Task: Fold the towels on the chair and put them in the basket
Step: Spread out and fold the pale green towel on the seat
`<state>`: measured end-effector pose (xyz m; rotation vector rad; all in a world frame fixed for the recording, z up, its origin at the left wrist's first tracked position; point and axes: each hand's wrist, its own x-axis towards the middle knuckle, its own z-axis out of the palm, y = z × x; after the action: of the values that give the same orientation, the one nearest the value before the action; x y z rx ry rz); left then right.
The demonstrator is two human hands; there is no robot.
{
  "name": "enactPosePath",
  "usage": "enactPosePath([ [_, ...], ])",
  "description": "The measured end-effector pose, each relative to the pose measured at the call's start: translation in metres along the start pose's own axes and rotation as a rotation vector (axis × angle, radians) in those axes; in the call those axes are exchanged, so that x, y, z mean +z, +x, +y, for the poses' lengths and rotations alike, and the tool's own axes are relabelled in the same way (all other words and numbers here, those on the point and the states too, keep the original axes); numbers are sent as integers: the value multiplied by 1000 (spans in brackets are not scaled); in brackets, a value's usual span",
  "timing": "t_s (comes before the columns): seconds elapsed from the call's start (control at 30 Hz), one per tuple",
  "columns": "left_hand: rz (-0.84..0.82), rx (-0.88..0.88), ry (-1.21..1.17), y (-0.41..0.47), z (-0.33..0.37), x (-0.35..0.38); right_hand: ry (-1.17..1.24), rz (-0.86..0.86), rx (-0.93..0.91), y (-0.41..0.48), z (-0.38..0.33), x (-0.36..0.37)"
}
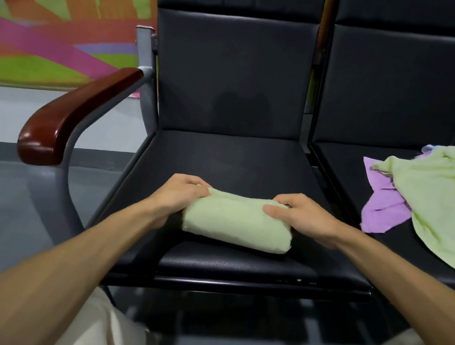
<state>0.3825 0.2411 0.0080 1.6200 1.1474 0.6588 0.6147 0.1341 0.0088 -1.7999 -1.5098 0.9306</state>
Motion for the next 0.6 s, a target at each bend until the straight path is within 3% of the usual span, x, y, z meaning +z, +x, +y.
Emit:
enactPosePath([
  [0.1,28,-37,200,9,-2,5,22,-33,86,6,-4,2],
  [0.23,71,32,550,15,-4,5,-272,-38,68,16,-5,1],
  [0.33,60,-24,713,14,-1,-9,-283,-39,83,20,-6,-1],
  [0.5,-362,-327,901,-1,10,-23,-305,-58,121,19,-4,-3],
  [0.6,-392,-341,855,-6,12,-14,-365,-73,139,17,-3,-5],
])
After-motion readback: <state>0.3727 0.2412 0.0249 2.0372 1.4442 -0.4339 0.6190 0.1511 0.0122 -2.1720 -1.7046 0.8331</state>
